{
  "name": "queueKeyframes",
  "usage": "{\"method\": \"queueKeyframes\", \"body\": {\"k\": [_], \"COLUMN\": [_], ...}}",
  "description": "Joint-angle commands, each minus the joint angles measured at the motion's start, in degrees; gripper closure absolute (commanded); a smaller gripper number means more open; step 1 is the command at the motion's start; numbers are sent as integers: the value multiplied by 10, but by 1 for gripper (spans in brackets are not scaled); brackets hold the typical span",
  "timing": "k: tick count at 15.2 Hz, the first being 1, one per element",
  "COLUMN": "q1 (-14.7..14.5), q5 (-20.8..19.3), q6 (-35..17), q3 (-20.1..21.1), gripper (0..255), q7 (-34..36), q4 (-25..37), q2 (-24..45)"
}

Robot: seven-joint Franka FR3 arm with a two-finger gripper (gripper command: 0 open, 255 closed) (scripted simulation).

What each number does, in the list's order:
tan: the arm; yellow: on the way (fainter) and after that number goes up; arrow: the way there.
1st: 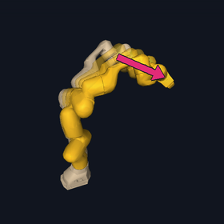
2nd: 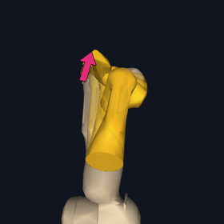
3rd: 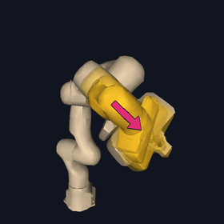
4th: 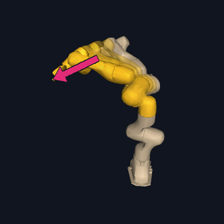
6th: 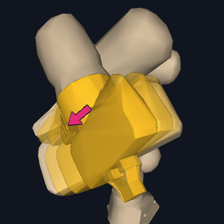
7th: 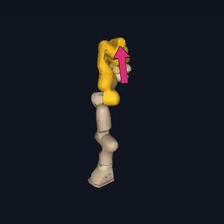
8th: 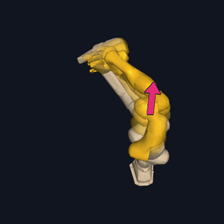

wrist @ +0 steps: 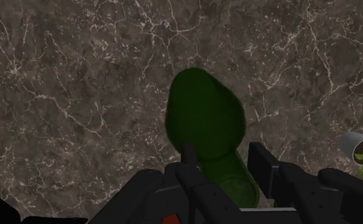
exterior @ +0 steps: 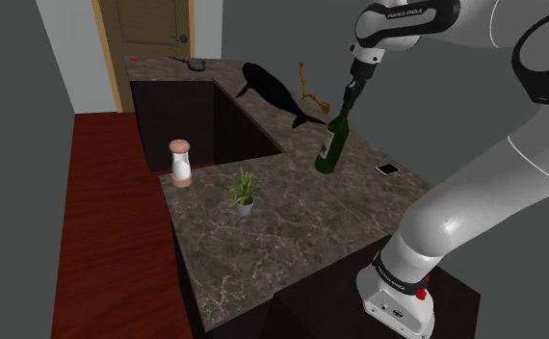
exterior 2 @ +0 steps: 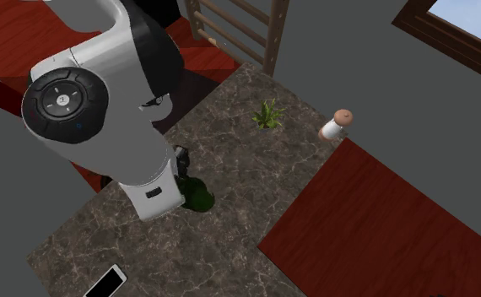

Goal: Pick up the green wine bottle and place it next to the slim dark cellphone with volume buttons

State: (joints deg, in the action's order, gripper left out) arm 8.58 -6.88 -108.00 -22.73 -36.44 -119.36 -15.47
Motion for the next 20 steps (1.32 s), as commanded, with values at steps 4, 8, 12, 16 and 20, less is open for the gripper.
{"method": "queueKeyframes", "body": {"k": [4, 8, 12, 16, 20], "q1": [26, 46, 63, 81, 100], "q5": [-7, -8, -1, 18, 53], "q6": [2, 3, 4, 6, 12], "q3": [-46, -85, -127, -171, -216], "gripper": [255, 255, 255, 255, 255], "q7": [-71, -130, -193, -262, -338], "q4": [9, 23, 47, 82, 127], "q2": [2, 11, 32, 66, 116]}}
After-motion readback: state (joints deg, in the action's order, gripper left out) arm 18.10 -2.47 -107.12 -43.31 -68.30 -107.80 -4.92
